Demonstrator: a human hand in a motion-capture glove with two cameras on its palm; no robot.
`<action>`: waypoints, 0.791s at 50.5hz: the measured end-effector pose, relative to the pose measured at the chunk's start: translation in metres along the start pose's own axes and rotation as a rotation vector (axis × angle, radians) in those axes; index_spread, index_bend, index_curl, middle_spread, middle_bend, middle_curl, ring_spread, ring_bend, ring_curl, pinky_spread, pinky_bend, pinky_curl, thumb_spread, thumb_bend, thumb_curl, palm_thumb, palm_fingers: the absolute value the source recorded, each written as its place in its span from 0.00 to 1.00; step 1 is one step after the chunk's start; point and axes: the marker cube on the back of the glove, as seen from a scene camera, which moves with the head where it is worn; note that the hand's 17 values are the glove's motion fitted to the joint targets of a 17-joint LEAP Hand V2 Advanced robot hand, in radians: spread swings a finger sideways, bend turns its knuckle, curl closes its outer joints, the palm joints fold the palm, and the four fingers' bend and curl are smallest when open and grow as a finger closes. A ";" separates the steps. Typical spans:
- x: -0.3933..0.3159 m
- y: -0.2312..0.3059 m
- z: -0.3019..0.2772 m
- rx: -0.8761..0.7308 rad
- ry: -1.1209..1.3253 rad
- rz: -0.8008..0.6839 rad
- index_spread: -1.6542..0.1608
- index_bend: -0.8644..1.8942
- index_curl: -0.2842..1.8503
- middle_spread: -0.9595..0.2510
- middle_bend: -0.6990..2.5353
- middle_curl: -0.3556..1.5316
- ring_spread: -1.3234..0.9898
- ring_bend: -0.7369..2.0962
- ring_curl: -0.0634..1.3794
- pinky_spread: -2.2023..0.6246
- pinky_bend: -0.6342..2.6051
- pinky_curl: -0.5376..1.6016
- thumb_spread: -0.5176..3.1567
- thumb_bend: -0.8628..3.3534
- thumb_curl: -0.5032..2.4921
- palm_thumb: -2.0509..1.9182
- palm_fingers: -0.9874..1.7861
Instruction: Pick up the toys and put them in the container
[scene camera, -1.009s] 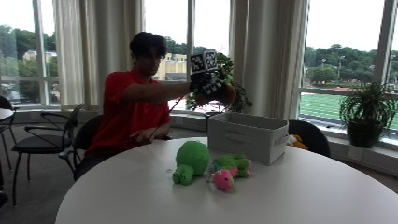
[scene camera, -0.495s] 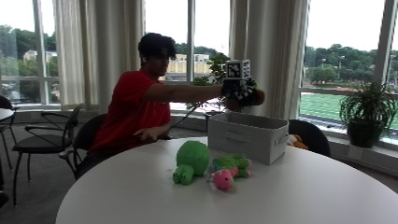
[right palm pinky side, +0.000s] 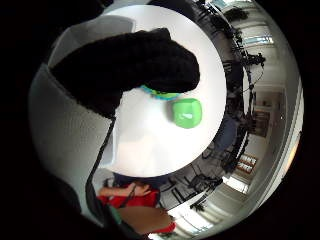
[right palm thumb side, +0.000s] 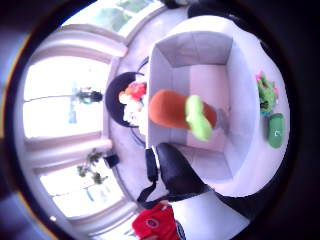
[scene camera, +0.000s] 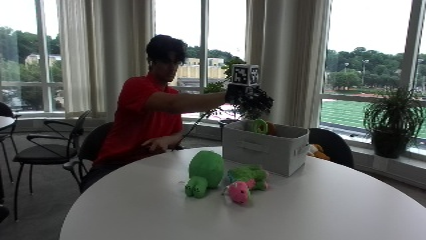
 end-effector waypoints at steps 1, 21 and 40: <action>0.009 0.001 0.000 0.014 0.003 0.005 0.76 0.36 0.27 0.66 0.33 0.45 0.49 0.53 0.32 0.76 0.59 0.47 0.39 0.19 0.38 0.53 0.30; 0.227 0.044 0.037 -0.004 0.012 0.278 0.74 0.36 0.26 0.73 0.30 0.41 0.53 0.46 0.26 0.81 0.54 0.43 0.42 0.19 0.31 0.51 0.31; 0.307 0.058 0.120 -0.120 0.034 0.371 0.74 0.34 0.22 0.76 0.26 0.39 0.56 0.42 0.24 0.82 0.57 0.43 0.42 0.20 0.29 0.51 0.28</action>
